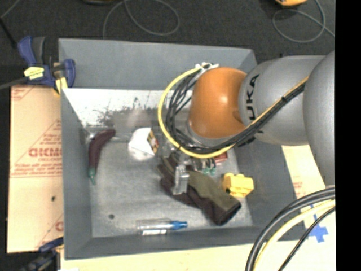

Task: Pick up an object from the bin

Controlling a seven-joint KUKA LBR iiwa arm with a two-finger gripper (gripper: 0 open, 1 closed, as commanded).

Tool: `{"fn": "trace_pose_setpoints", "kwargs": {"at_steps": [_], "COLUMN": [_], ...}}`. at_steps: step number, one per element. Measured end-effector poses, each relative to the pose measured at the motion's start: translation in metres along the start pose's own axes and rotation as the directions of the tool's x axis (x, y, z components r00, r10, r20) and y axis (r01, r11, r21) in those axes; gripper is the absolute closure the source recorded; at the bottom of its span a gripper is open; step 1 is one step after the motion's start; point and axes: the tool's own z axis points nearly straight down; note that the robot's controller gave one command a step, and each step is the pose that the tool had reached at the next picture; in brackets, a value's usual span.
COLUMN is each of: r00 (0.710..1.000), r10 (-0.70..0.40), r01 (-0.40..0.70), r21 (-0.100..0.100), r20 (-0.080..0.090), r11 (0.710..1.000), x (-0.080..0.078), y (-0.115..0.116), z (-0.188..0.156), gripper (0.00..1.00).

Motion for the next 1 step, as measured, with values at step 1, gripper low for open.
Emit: {"fn": "trace_pose_setpoints", "kwargs": {"at_steps": [1], "r00": [1.000], "r10": [-0.017], "r01": [0.017], "r21": [0.000], "r20": [0.004], "r11": [1.000], "x": [-0.0001], "y": [-0.0119], "z": [0.0350], "gripper": [0.00]}}
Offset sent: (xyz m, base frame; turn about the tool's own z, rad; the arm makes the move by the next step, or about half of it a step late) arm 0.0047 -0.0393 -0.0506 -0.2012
